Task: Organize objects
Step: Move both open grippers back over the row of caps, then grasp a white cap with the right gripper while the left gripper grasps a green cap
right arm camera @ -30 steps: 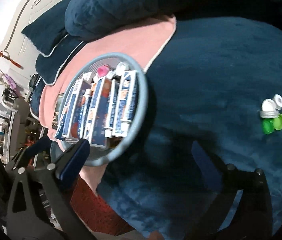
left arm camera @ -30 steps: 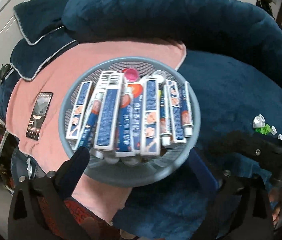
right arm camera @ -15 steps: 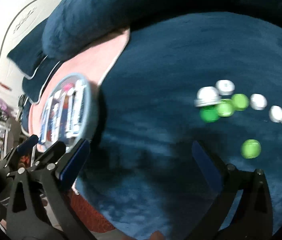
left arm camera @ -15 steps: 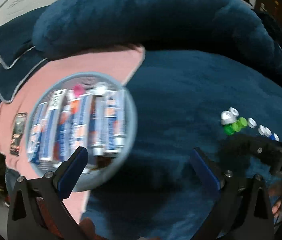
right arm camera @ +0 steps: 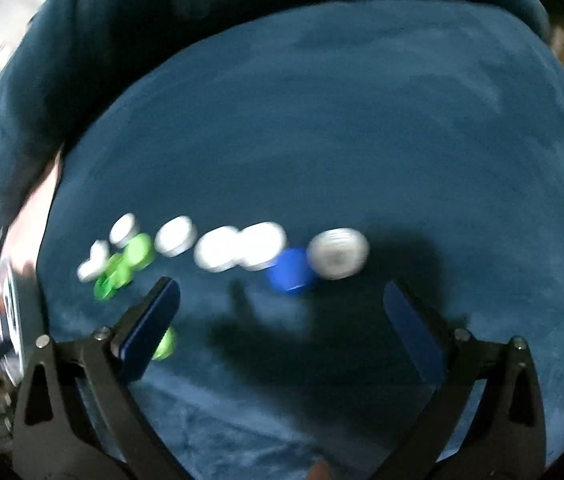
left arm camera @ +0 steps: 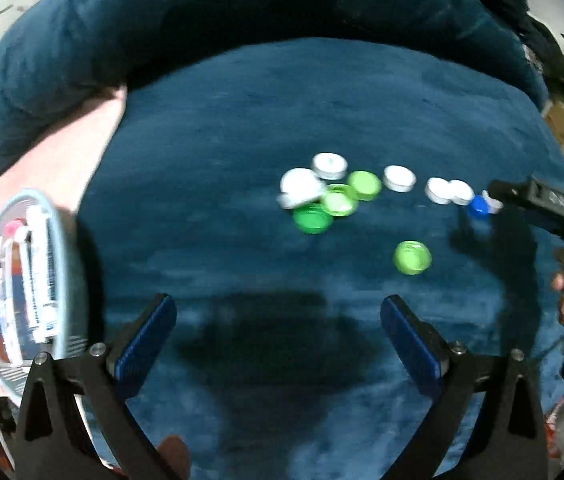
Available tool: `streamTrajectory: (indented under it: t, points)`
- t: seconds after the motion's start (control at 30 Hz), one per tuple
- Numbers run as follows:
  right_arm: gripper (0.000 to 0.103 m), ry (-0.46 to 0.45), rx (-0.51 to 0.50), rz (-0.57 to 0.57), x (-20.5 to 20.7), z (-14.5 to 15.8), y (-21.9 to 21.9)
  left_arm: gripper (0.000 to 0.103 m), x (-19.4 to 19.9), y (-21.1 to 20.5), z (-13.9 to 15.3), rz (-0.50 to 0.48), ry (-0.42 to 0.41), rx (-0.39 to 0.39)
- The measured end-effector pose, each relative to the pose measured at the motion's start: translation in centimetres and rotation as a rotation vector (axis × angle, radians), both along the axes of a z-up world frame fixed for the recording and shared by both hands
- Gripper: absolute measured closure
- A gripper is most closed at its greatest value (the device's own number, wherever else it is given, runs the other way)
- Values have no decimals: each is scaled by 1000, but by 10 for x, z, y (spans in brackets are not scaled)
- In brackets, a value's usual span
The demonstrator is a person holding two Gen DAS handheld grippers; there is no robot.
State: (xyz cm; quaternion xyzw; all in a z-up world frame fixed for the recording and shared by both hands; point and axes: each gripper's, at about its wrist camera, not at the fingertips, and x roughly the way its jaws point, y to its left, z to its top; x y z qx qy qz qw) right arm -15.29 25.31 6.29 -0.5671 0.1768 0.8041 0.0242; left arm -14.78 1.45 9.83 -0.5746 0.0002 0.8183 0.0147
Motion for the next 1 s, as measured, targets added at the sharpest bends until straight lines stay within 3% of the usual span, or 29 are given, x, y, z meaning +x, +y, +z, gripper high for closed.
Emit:
streamTrajectory:
  t: [0.13,0.33,0.5,0.63,0.83,0.87,0.9,0.93,1.0]
  points:
    - [0,-17,-28,-83,-8,-13,24,1,-4,17,-4,-13,-11,14]
    - [0,-82,157,-117,-29,-30,25,1,-5,23,-7,-15,-19,56]
    - [0,-112,218,-56,-37,-41,26,1,-6,13,-2,14,1,46]
    - [1,-110,193,65,-29,-33,13,1,-5,11,-4,12,-8,44]
    - [4,-81,173,63,-27,-26,11,1,-3,13,-9,-6,-18,28]
    - [18,-81,165,64,-28,-27,11,1,-3,13,-10,-5,-21,28]
    - [38,-88,157,67,-29,-29,11,1,-3,12,-11,-5,-24,31]
    - [46,-96,161,67,-29,-30,9,1,-4,11,-13,-3,-29,35]
    - [72,-88,157,68,-30,-26,13,1,-4,9,-16,-2,-37,46]
